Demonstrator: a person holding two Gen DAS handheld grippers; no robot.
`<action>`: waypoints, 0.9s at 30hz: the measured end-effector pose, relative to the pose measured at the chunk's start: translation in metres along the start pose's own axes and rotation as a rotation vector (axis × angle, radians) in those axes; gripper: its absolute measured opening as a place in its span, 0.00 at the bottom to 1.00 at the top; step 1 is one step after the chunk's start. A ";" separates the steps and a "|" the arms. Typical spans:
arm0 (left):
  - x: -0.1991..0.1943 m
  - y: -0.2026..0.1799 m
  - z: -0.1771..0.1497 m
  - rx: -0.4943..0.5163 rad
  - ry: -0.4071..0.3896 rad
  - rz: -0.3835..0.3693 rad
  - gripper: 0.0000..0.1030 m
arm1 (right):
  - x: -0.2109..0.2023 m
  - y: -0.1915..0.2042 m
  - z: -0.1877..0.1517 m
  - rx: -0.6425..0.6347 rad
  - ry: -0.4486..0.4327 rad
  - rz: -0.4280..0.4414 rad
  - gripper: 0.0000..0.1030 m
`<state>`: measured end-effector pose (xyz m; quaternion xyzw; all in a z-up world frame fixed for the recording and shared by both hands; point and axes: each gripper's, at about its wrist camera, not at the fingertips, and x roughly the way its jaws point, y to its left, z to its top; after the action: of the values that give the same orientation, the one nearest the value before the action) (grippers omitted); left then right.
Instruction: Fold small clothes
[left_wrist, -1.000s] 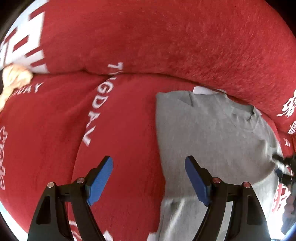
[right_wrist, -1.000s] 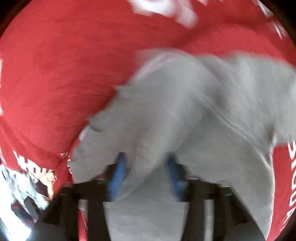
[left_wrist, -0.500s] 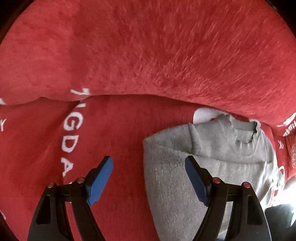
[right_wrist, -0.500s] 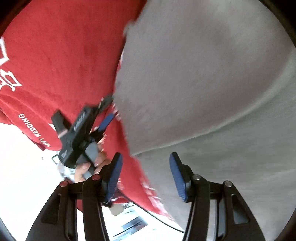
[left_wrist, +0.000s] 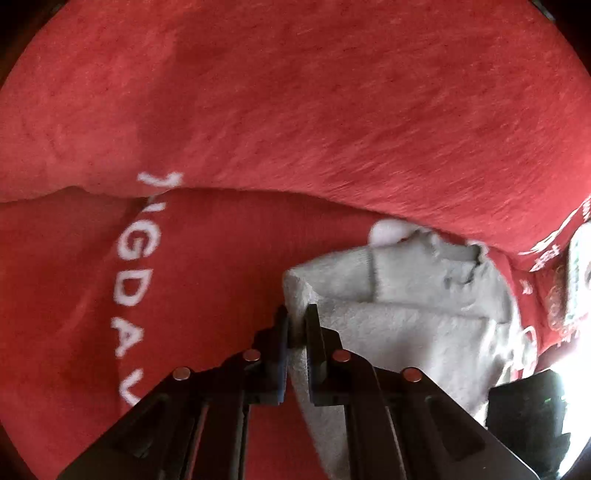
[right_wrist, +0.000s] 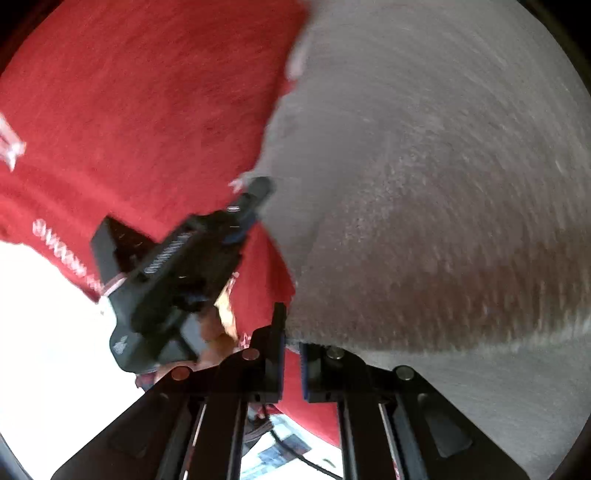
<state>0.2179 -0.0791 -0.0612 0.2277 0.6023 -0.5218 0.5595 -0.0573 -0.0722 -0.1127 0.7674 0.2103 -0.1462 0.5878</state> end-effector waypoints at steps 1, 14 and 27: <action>0.002 0.005 0.000 -0.013 0.000 0.015 0.09 | 0.005 0.001 -0.002 -0.021 0.017 -0.015 0.06; -0.035 0.004 -0.029 -0.033 -0.084 0.128 0.09 | -0.083 -0.016 0.008 -0.090 -0.067 -0.273 0.40; -0.002 -0.051 -0.068 0.031 -0.005 0.224 0.22 | -0.230 -0.091 0.051 0.280 -0.488 -0.319 0.40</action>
<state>0.1450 -0.0366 -0.0516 0.3010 0.5634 -0.4659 0.6123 -0.3004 -0.1362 -0.0944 0.7407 0.1584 -0.4436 0.4791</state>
